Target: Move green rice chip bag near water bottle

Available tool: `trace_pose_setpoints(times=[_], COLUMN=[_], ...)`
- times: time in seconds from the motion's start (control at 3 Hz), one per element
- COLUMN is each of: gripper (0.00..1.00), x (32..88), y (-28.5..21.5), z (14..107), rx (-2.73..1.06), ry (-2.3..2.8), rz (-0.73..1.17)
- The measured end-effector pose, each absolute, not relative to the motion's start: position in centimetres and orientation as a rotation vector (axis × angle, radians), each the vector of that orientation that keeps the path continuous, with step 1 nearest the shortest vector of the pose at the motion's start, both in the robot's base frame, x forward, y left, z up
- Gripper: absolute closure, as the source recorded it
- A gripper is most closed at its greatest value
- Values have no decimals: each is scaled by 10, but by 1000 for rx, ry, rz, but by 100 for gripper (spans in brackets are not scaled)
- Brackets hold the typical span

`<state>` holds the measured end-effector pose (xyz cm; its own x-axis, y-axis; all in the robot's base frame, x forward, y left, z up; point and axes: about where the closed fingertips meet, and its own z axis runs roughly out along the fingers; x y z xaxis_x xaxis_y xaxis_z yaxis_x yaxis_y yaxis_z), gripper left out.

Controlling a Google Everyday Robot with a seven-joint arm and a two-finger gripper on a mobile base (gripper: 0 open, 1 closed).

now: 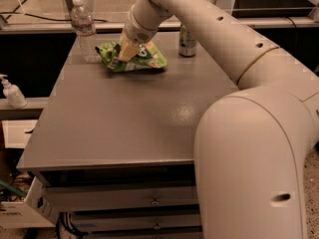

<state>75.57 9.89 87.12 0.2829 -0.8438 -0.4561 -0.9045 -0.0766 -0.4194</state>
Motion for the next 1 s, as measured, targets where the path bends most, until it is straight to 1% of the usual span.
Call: trace_pose_setpoints(times=[0.33, 1.0], gripper=[82, 36], x=[757, 757], y=[101, 101], z=[862, 864], rx=[-1935, -1936], ry=[1583, 1584], rz=[132, 132])
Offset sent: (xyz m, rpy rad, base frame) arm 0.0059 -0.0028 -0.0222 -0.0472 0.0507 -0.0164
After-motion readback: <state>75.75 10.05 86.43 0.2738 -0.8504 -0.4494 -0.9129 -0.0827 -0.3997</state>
